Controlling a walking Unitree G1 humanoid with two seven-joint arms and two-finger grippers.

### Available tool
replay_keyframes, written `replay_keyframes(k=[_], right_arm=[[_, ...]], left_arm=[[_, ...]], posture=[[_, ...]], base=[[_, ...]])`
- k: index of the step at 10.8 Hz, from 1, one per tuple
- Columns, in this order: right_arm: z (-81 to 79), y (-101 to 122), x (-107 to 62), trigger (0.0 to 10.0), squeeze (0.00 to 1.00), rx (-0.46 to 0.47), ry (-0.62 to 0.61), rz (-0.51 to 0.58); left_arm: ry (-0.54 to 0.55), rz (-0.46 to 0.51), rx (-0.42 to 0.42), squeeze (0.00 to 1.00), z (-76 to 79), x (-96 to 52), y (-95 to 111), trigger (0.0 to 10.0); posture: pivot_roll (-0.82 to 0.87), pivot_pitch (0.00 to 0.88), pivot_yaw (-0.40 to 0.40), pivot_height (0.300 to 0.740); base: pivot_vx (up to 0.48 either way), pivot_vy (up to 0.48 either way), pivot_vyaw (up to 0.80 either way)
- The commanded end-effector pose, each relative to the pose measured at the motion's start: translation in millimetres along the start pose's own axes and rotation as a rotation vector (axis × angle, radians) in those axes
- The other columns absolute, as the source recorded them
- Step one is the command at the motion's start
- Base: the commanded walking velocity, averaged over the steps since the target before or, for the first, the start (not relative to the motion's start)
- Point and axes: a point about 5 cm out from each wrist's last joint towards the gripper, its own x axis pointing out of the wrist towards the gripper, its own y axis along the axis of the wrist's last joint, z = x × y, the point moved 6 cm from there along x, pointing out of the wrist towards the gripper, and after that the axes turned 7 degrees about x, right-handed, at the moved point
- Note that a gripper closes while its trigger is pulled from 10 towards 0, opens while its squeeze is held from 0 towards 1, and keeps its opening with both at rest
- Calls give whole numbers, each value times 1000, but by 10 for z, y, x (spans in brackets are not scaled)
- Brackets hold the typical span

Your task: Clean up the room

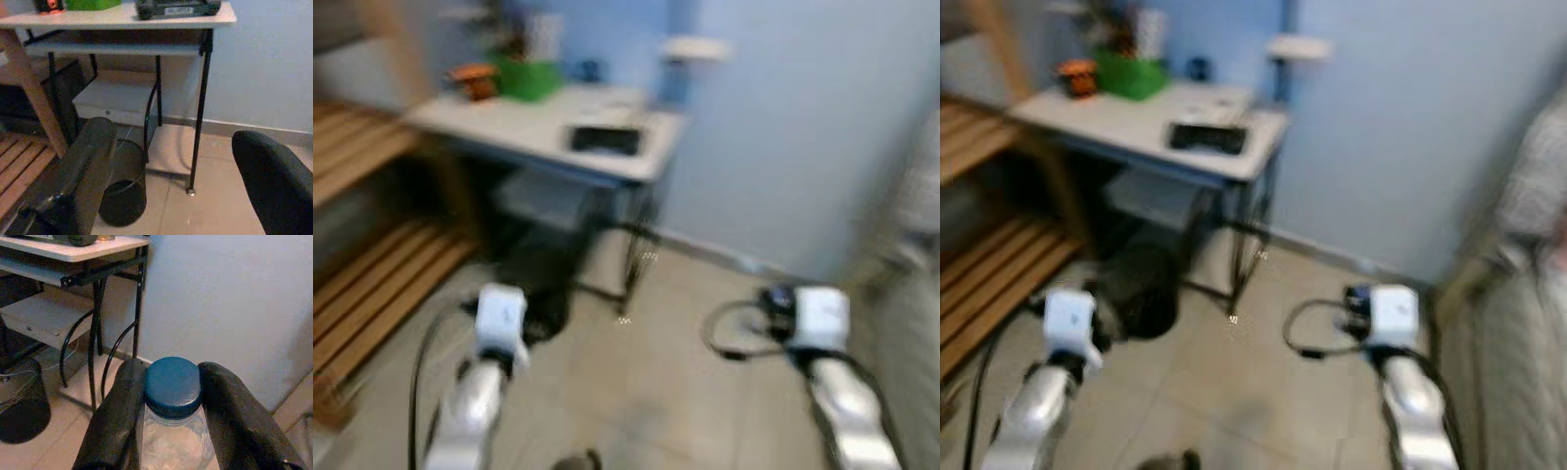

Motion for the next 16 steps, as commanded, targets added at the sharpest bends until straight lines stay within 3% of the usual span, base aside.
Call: replay_keyframes(k=[1, 5, 7, 8, 9, 16], right_arm=[[1, 72, 20, 0, 0, 12, -8, 41], [-259, 143, 271, 0, 0, 29, 39, 55], [-318, 100, 300, 0, 0, 24, 70, 38], [-339, 61, 309, 9647, 0, 18, 72, 20], [-371, 56, 309, 10000, 0, 23, 81, 22], [-321, -50, 291, 10000, 0, 34, 81, -20]], left_arm=[[2, 37, 11, 0, -17, 88, 115, 10000], [7, 114, 45, 0, 55, 380, 457, 10000], [2, 106, 25, 0, 48, 365, 433, 10000], [3, 99, -16, 0, 41, 348, 405, 10000], [9, 98, -28, 0, 32, 339, 402, 10000], [51, 67, -93, 0, -29, 258, 306, 10000]], posture=[[-10, 0, -48, 740], [47, 0, -56, 740], [57, 0, -61, 740], [60, 0, -66, 740], [64, 0, -70, 740], [68, 0, -81, 740]], base=[[0, 0, 544], [0, 0, 534], [0, 0, 538], [0, 0, 0], [439, 0, 0], [423, 74, 0]])
